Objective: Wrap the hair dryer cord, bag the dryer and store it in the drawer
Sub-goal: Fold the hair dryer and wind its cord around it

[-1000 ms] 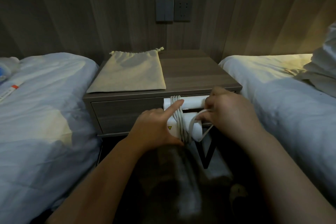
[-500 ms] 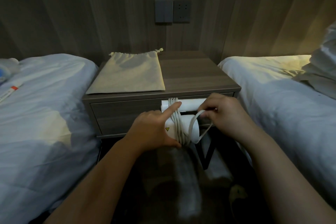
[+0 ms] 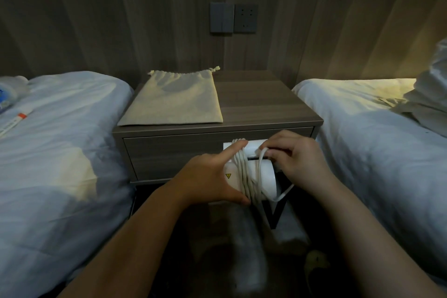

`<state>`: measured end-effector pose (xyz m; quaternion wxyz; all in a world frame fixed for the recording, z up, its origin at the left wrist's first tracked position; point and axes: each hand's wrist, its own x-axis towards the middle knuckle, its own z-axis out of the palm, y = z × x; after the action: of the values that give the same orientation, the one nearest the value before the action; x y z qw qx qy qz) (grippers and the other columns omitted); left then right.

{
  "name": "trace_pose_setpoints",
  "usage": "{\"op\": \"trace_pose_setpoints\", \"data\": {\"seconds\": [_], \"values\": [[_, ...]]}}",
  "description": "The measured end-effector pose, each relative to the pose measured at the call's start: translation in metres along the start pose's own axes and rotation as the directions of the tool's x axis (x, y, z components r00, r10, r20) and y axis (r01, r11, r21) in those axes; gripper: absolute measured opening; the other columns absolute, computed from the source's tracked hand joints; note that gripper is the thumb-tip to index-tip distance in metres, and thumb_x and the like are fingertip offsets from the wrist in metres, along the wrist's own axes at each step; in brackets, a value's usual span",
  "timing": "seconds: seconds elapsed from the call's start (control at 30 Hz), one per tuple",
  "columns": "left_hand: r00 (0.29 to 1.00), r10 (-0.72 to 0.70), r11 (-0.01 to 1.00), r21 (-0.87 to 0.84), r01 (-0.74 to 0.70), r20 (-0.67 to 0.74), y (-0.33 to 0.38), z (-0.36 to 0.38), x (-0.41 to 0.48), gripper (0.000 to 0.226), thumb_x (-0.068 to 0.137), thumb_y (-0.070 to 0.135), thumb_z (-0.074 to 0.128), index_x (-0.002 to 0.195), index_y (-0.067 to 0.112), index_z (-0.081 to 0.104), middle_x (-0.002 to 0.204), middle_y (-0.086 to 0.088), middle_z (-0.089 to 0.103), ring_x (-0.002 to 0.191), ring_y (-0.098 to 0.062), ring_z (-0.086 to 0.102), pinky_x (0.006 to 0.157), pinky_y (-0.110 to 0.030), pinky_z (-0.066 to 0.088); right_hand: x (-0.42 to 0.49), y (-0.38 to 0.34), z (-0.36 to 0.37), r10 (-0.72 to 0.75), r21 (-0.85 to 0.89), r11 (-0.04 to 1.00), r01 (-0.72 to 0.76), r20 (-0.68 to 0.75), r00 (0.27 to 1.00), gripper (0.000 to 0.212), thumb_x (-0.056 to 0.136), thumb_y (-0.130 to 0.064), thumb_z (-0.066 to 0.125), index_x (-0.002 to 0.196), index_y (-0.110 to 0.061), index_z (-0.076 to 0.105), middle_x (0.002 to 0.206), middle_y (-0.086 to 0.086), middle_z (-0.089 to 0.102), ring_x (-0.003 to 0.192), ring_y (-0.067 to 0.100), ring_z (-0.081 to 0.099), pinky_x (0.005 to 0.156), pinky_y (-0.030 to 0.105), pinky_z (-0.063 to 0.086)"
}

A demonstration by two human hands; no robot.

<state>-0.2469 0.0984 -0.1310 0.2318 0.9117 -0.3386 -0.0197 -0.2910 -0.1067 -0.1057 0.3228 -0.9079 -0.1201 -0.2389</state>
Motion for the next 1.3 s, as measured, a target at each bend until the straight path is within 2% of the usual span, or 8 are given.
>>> {"op": "trace_pose_setpoints", "data": {"seconds": [0.17,0.27,0.4,0.6,0.73,0.93,1.1,1.3], "values": [[1.000,-0.018,0.999,-0.049,0.017,-0.012,0.004,0.000,-0.001,0.115,0.053,0.063,0.076,0.142,0.052,0.005,0.131,-0.001,0.056,0.110,-0.022,0.054,0.092,-0.032,0.042,0.002,-0.003,-0.002,0.160,0.036,0.986,-0.161,0.044,0.986,0.017,0.076,-0.008,0.072,0.091,-0.016,0.076,0.084,-0.007,0.067,0.083,0.007,0.063,0.078,0.007,0.043],[0.998,-0.051,0.994,-0.091,0.053,0.029,0.007,0.002,-0.001,0.114,0.052,0.063,0.077,0.140,0.055,0.005,0.137,0.003,0.050,0.116,-0.023,0.048,0.092,-0.031,0.039,0.003,-0.003,-0.005,0.235,0.060,0.969,-0.242,0.104,0.966,0.019,0.077,-0.007,0.071,0.092,-0.019,0.073,0.081,-0.008,0.069,0.080,0.010,0.066,0.079,0.019,0.051],[0.996,-0.060,0.974,-0.214,0.074,0.069,0.007,0.002,0.001,0.111,0.049,0.063,0.076,0.137,0.058,0.009,0.138,0.011,0.047,0.118,-0.016,0.049,0.097,-0.035,0.045,0.002,0.001,-0.014,0.189,0.197,0.941,-0.276,0.372,0.909,0.022,0.081,-0.007,0.067,0.101,-0.017,0.070,0.103,-0.001,0.071,0.096,0.007,0.066,0.090,0.026,0.050],[0.992,-0.069,0.932,-0.348,0.101,0.104,0.006,-0.003,0.003,0.102,0.057,0.042,0.084,0.140,0.050,0.023,0.124,0.019,0.048,0.108,-0.007,0.051,0.091,-0.023,0.043,0.000,0.008,-0.034,0.089,0.077,0.977,-0.197,0.695,0.713,0.083,0.058,-0.033,0.083,0.131,-0.044,0.044,0.136,-0.019,0.049,0.125,-0.002,0.046,0.110,0.030,0.036],[0.987,-0.083,0.900,-0.415,0.134,0.138,0.006,-0.003,0.005,0.100,0.059,0.040,0.083,0.141,0.046,0.025,0.132,0.017,0.046,0.110,-0.005,0.050,0.093,-0.021,0.040,0.001,0.002,-0.032,0.069,0.009,0.995,-0.101,0.668,0.741,0.093,0.057,-0.025,0.086,0.130,-0.050,0.034,0.136,-0.021,0.045,0.125,-0.002,0.043,0.109,0.028,0.037],[0.979,-0.127,0.879,-0.439,0.186,0.160,0.002,-0.002,0.006,0.112,0.040,0.065,0.074,0.139,0.048,0.026,0.140,0.015,0.044,0.119,-0.006,0.049,0.103,-0.029,0.042,-0.002,-0.002,-0.027,0.048,0.115,0.982,-0.152,0.623,0.781,0.074,0.062,-0.038,0.079,0.124,-0.051,0.041,0.131,-0.020,0.048,0.121,0.001,0.049,0.104,0.036,0.043],[0.972,-0.116,0.889,-0.414,0.193,0.205,0.003,0.001,0.007,0.101,0.057,0.053,0.079,0.141,0.048,0.023,0.147,0.012,0.037,0.123,-0.010,0.045,0.102,-0.030,0.041,-0.003,-0.003,-0.023,0.068,-0.018,0.997,-0.072,0.628,0.775,0.068,0.071,-0.035,0.077,0.125,-0.048,0.039,0.134,-0.017,0.045,0.122,0.003,0.044,0.105,0.031,0.039],[0.971,-0.136,0.869,-0.446,0.213,0.198,0.005,0.008,0.009,0.113,0.040,0.068,0.074,0.140,0.045,0.028,0.143,0.014,0.042,0.124,-0.007,0.047,0.106,-0.035,0.041,-0.003,-0.007,-0.028,0.061,-0.007,0.997,-0.075,0.649,0.758,0.071,0.072,-0.028,0.077,0.119,-0.056,0.031,0.129,-0.024,0.045,0.120,-0.003,0.044,0.102,0.021,0.038]]}}
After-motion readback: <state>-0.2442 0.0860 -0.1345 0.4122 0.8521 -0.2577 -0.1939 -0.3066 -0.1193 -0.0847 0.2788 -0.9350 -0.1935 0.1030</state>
